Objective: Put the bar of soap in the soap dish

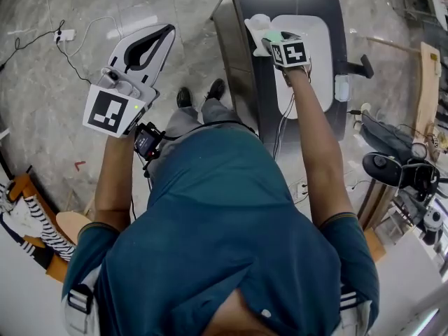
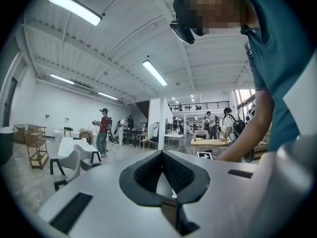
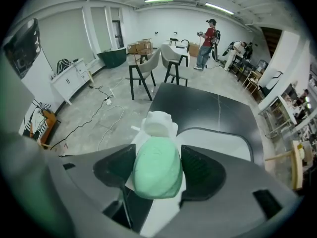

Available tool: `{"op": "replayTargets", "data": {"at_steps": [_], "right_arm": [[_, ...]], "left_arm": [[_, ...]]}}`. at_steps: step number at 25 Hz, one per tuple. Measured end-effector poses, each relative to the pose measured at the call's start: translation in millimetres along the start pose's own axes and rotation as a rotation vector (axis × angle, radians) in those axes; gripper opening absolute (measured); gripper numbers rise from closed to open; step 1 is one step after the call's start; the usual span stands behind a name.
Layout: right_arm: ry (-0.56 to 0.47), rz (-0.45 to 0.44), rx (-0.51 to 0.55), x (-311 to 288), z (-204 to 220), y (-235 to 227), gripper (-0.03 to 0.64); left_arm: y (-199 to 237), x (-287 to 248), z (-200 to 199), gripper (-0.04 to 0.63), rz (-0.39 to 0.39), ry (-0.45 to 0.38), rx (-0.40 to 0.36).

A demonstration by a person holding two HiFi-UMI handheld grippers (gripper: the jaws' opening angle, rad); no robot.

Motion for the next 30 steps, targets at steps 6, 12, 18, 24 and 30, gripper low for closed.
{"op": "replayTargets", "data": {"at_steps": [6,12,18,24,30], "right_arm": [[0.034,-0.027,-0.018,-9,-2,-1,0.298],[0.054,-0.04,-0.036,-12,-3,0,0.298],[0.055,-0.037,-0.042,-13,-4,4,0.298],[0.051,-0.033,-0.04,-15,-10,9,0.298],[0.016,-0.025,-0.041,-5,-20,8,0.298]], "left_arm": [[-1,0,2,0.003,-0.011,0.007,0.001],[-1,1,2,0.003,-0.013,0.007,-0.002],[-2,2,3,0.003,-0.016,-0.009,-0.009],[0,6,5,0.003,-0.014,0.006,-0.003],[0,7,5,0.003,-0.009,0.005,-0.005]]}}
Point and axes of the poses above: the fingertips, and each gripper's own axes: x backward along the fingers, y to its left, z out of its underside, the point moved 5 cm from there along x, backward along the fingers, and after that the axes turned 8 degrees about -x, right-handed, at the moved point
